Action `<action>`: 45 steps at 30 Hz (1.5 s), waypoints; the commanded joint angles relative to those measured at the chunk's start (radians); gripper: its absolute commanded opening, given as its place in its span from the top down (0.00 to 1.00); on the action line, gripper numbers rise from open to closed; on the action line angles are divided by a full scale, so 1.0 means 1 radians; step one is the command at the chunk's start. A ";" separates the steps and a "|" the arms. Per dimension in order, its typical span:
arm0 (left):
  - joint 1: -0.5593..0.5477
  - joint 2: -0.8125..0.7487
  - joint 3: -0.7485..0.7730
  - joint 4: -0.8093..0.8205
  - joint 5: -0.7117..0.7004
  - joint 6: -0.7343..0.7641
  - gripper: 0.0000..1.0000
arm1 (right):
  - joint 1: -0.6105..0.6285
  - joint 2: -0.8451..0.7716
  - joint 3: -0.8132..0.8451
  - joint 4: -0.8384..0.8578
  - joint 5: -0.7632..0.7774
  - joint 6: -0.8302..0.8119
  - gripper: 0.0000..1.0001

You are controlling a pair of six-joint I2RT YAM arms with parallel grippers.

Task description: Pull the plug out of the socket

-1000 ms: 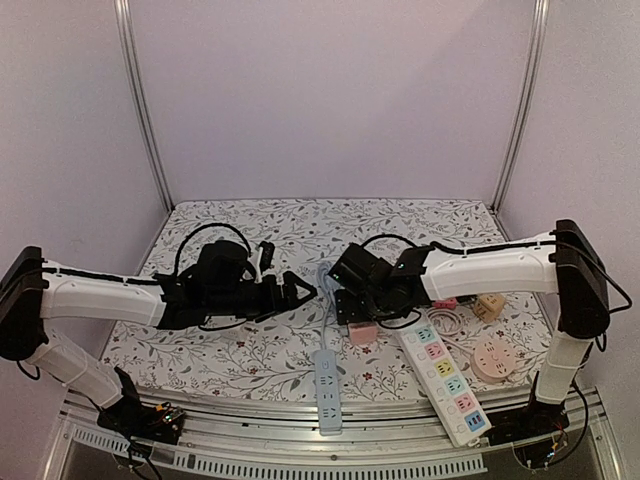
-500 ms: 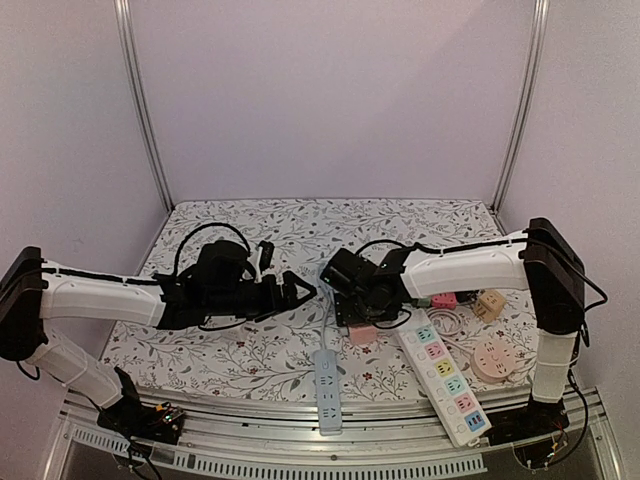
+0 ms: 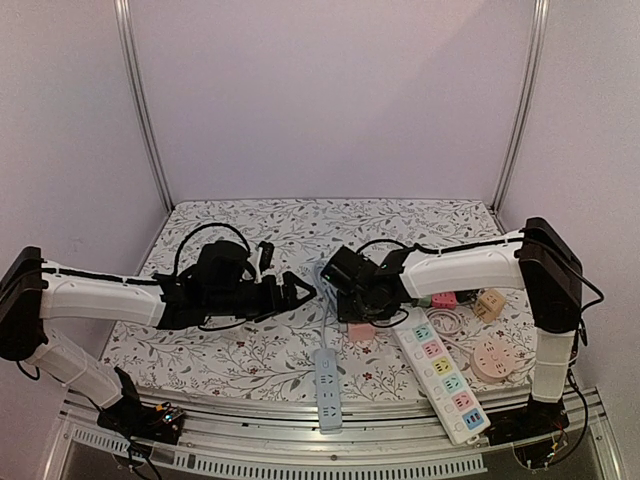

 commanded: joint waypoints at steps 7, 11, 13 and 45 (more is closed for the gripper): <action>-0.016 0.003 0.013 -0.003 0.006 0.000 0.02 | -0.017 -0.178 -0.241 0.331 -0.154 -0.018 0.71; -0.016 0.043 0.019 0.035 0.015 -0.022 0.02 | -0.016 -0.254 -0.303 0.425 -0.207 0.001 0.72; -0.016 0.074 0.022 0.078 0.031 -0.035 0.02 | -0.017 -0.272 -0.324 0.458 -0.235 0.013 0.72; -0.012 0.243 0.032 0.295 0.045 -0.193 0.15 | 0.062 -0.429 -0.421 0.620 -0.293 -0.064 0.74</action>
